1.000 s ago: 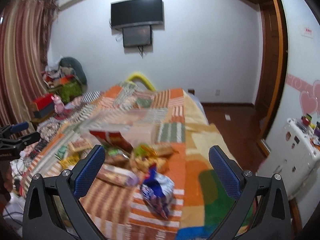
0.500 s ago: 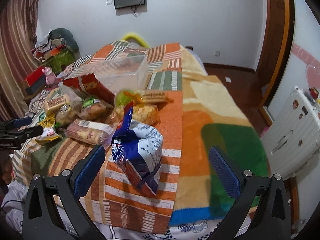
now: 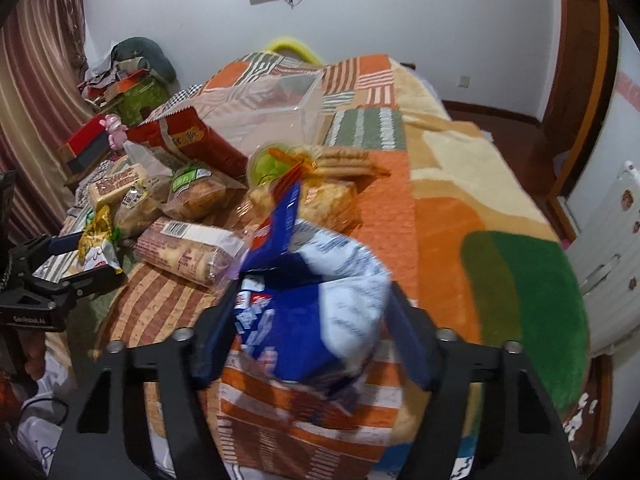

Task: Organize snacks
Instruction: 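Grasp the yellow snack bag with left tool while right tool grasps blue chip bag, then drop the yellow bag into the clear box while right tool drops the blue bag in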

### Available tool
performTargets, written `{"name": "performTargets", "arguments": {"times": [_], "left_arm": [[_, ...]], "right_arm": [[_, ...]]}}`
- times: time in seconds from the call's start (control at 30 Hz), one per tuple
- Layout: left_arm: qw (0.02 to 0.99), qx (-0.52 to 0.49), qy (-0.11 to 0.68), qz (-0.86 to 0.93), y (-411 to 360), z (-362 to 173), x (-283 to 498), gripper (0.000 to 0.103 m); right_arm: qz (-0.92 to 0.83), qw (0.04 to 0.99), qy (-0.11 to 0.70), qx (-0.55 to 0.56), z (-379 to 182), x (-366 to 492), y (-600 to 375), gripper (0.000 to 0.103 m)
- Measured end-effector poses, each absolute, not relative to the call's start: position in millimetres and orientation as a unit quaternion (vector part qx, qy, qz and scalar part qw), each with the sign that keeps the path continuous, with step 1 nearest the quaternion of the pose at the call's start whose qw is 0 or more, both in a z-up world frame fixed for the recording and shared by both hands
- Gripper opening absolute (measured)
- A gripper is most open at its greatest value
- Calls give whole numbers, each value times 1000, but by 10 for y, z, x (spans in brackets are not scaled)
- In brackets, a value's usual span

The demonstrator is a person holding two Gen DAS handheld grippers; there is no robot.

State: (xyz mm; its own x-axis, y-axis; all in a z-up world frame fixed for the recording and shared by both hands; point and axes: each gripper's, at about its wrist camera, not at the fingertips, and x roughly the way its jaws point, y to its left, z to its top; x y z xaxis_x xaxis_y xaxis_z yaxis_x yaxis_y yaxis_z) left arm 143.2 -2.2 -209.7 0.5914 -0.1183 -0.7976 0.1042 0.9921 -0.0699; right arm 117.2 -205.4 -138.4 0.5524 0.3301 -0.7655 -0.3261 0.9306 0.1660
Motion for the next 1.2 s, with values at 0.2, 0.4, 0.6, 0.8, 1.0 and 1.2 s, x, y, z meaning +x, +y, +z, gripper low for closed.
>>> {"name": "performTargets", "arguments": {"times": [0.2, 0.4, 0.6, 0.8, 1.0, 1.2], "left_arm": [[892, -7, 447, -68, -98, -2129, 1447, 94], [878, -48, 467, -94, -14, -2160, 1472, 40], [884, -50, 456, -91, 28, -2032, 1392, 34], [905, -56, 414, -82, 116, -1689, 1265, 34], [927, -53, 366, -67, 245, -1317, 1273, 34], [941, -56, 331, -49, 380, -1041, 1458, 34]], "right_arm": [[186, 884, 429, 2, -1343, 1124, -2056, 51], [186, 886, 425, 7, -1273, 1143, -2076, 44], [188, 895, 404, 3, -1136, 1119, -2065, 42], [193, 909, 369, 5, -931, 1161, -2052, 41], [199, 924, 328, 4, -718, 1290, -1970, 41], [205, 934, 293, -5, -590, 1471, -1826, 41]]}}
